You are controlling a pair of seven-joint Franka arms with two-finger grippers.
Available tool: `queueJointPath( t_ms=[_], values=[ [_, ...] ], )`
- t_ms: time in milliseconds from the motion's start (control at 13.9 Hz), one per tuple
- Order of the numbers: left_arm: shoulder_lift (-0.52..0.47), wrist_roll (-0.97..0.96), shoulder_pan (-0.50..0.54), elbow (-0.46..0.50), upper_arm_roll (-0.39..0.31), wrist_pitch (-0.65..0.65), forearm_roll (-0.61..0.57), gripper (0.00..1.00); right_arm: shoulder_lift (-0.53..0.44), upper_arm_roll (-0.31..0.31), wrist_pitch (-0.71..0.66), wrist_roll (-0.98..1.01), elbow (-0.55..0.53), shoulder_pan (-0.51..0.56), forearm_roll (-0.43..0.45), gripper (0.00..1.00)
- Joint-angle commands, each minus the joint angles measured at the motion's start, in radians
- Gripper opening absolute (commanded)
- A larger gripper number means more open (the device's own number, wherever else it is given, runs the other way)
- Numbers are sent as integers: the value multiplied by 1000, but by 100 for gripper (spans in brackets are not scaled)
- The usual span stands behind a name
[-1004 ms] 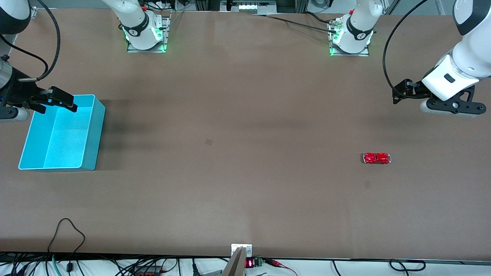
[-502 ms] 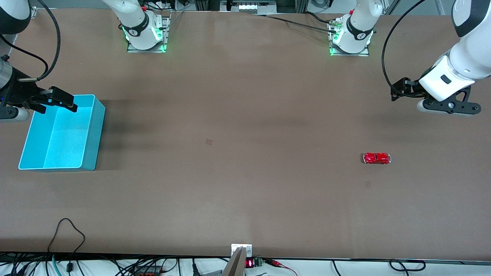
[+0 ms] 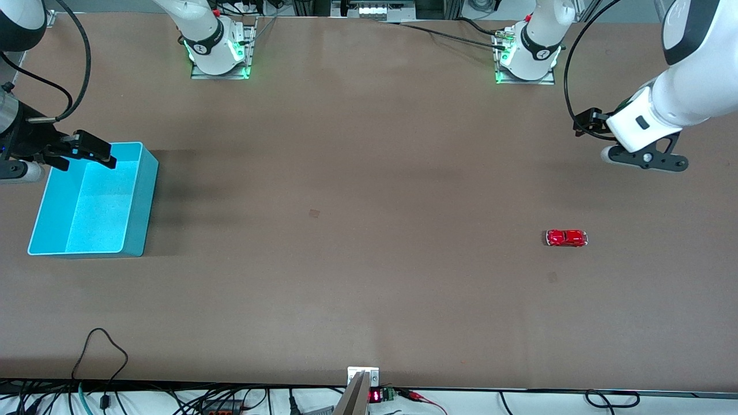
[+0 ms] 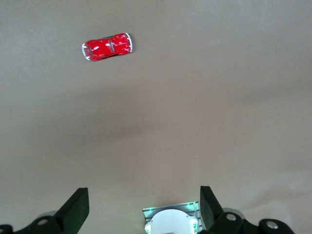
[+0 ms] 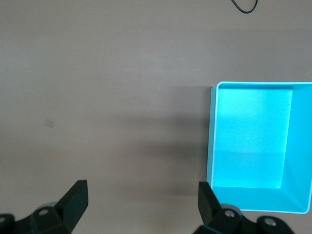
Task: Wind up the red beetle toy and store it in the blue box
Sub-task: 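Move the left gripper down over the red toy car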
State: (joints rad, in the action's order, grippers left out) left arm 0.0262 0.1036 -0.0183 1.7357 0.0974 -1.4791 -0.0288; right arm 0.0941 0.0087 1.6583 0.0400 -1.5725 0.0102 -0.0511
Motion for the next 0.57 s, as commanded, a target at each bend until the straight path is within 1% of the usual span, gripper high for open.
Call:
queueJointPath(
  t_ms=[0, 215, 359, 430, 502],
  values=[
    [34, 187, 3, -25, -7, 20, 6, 100, -8, 4, -11, -12, -1, 4, -7, 100],
    [64, 503, 30, -25, -19, -12, 4, 100, -7, 4, -12, -12, -1, 5, -7, 100],
    [92, 653, 55, -24, -19, -49, -8, 100, -7, 4, -12, -14, -1, 7, -7, 100],
    [100, 733, 66, -27, -19, -53, -25, 100, -7, 4, -12, -14, -1, 7, -9, 100],
    [110, 816, 61, -25, -18, -107, -84, 100, -7, 2, -12, -14, -1, 7, -9, 100]
  ],
)
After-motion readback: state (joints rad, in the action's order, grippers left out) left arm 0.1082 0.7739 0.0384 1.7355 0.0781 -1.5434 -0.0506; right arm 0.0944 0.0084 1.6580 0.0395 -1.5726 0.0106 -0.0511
